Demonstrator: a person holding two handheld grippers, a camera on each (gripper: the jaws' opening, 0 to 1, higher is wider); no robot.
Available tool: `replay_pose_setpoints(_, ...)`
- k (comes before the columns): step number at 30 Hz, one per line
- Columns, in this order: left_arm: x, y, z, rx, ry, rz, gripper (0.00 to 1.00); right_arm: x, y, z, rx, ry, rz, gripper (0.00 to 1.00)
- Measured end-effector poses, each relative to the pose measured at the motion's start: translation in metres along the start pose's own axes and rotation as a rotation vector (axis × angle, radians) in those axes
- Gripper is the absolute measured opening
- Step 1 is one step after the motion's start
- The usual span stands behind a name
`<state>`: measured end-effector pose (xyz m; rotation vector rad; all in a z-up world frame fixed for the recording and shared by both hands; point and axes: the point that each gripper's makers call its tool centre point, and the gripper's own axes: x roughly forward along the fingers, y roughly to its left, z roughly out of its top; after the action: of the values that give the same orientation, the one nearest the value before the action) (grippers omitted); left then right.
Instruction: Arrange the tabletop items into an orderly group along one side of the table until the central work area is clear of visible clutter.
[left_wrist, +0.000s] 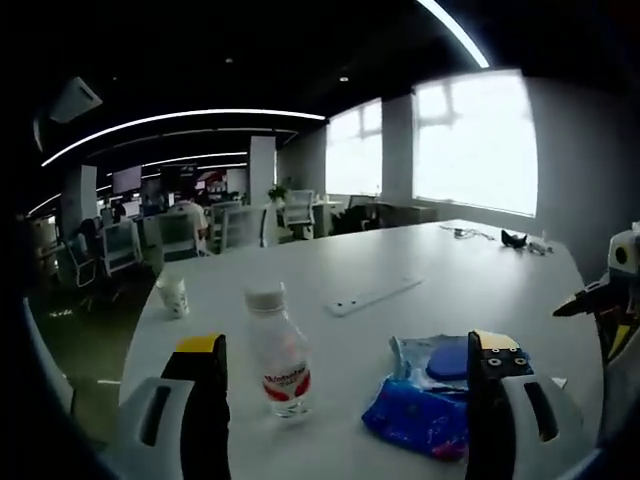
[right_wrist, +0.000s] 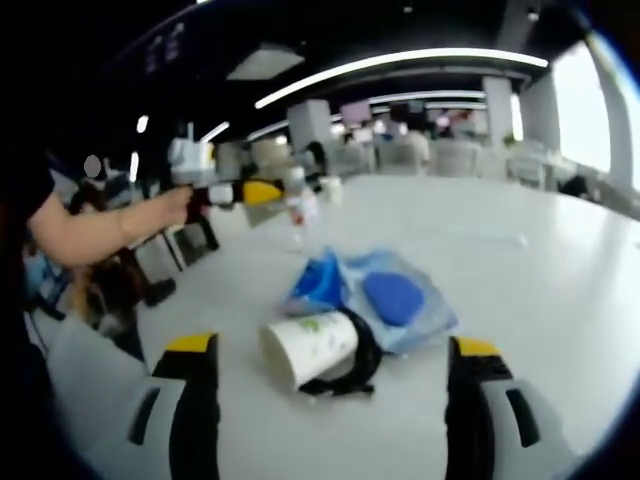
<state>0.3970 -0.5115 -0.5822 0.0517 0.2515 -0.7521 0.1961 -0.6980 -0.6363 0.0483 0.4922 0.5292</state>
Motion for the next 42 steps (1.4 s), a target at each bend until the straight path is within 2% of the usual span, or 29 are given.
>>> replay_pose_setpoints(9,-0.019,-0.020,-0.011,-0.013,0.021,-0.012,1.00,0.004,0.012,-0.006,-0.018,0.017,0.032,0.85)
replay_pose_setpoints(15,-0.030,-0.032,-0.014,-0.032,0.029,-0.019,1.00,0.006,0.021,-0.015,-0.058,0.035,0.063,0.73)
replay_pose_setpoints(20,-0.039,-0.041,-0.014,-0.041,0.013,-0.014,1.00,0.009,0.023,-0.020,-0.084,0.034,0.058,0.68)
replay_pose_setpoints(27,-0.053,-0.053,-0.022,-0.035,0.031,-0.017,1.00,0.013,0.023,-0.026,-0.104,0.035,0.049,0.58)
replay_pose_setpoints(32,-0.060,-0.066,-0.027,-0.041,0.038,-0.029,1.00,0.018,0.028,-0.037,-0.116,0.061,0.064,0.50)
replay_pose_setpoints(37,-0.064,-0.072,-0.031,-0.003,0.054,-0.032,1.00,0.024,0.028,-0.040,-0.117,0.069,0.047,0.48)
replay_pose_setpoints(42,-0.068,-0.077,-0.024,0.000,0.031,-0.036,1.00,0.028,0.033,-0.040,-0.160,0.073,0.046,0.41)
